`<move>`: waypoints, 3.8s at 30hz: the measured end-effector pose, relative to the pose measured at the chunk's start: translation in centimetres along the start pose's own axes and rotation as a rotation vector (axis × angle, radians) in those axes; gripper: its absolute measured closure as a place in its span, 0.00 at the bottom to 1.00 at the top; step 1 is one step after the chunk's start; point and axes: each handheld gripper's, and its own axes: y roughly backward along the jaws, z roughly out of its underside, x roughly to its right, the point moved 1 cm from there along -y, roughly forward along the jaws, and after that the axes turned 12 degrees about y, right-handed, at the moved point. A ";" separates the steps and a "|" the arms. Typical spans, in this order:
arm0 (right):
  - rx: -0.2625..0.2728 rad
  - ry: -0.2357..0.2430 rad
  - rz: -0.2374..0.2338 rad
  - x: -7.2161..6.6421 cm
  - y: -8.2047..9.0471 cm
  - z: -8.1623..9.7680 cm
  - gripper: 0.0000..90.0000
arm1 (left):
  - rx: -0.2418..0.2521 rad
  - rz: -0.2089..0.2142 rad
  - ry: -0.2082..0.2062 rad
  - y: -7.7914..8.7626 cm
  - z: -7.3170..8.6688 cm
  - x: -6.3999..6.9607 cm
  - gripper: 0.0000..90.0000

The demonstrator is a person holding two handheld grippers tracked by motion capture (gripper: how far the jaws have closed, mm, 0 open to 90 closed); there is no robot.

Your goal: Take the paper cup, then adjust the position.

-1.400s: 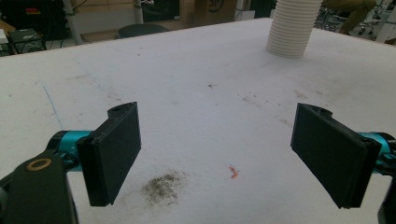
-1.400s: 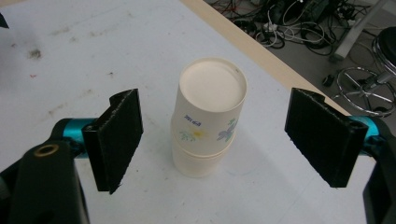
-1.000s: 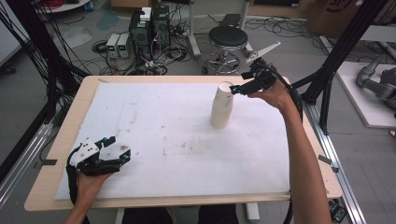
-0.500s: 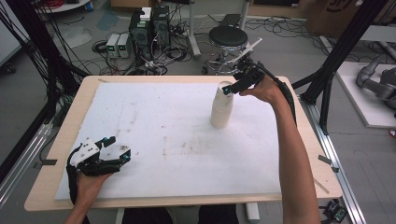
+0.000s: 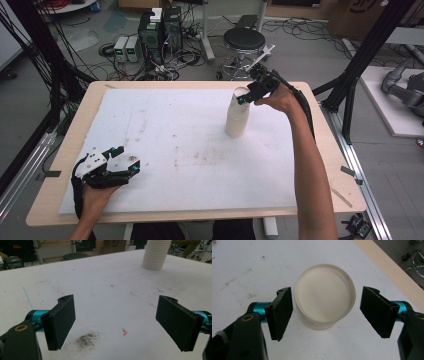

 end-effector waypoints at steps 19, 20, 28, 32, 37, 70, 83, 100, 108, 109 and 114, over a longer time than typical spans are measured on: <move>0.005 0.023 0.003 -0.3 0.3 -0.1 0.41 | 0.002 0.000 0.000 0.0 0.0 0.0 0.18; 0.011 0.015 0.005 -0.3 0.5 -0.1 0.41 | 0.002 0.001 0.001 0.0 0.0 0.0 0.18; 0.081 0.014 0.037 -0.3 3.4 -0.7 0.42 | 0.000 0.000 0.002 0.0 0.0 0.0 0.18; 0.105 0.027 0.057 -0.4 5.5 -1.4 0.42 | 0.000 0.001 0.003 0.0 0.0 0.0 0.18; 0.130 0.049 0.079 -0.7 7.8 -2.4 0.42 | 0.000 0.002 0.004 0.0 0.0 0.0 0.18; 0.383 0.216 -0.048 -11.4 8.1 0.6 0.42 | 0.002 0.017 0.013 0.1 0.0 -0.1 0.18; 0.507 0.233 -0.160 -15.1 4.1 2.6 0.42 | -0.003 0.029 0.022 0.1 -0.1 -0.3 0.18; 0.640 0.218 -0.212 -17.1 -0.8 4.9 0.42 | 0.000 0.037 0.016 0.1 0.0 -0.2 0.19; 0.643 0.206 -0.210 -16.9 -0.9 5.1 0.42 | 0.003 0.040 0.016 0.2 0.0 -0.3 0.19; 0.641 0.203 -0.206 -16.9 -0.9 5.2 0.42 | 0.003 0.042 0.018 0.1 0.0 -0.3 0.19; 0.648 0.199 -0.204 -16.7 -0.8 5.3 0.42 | 0.008 0.046 0.021 0.2 0.0 -0.3 0.18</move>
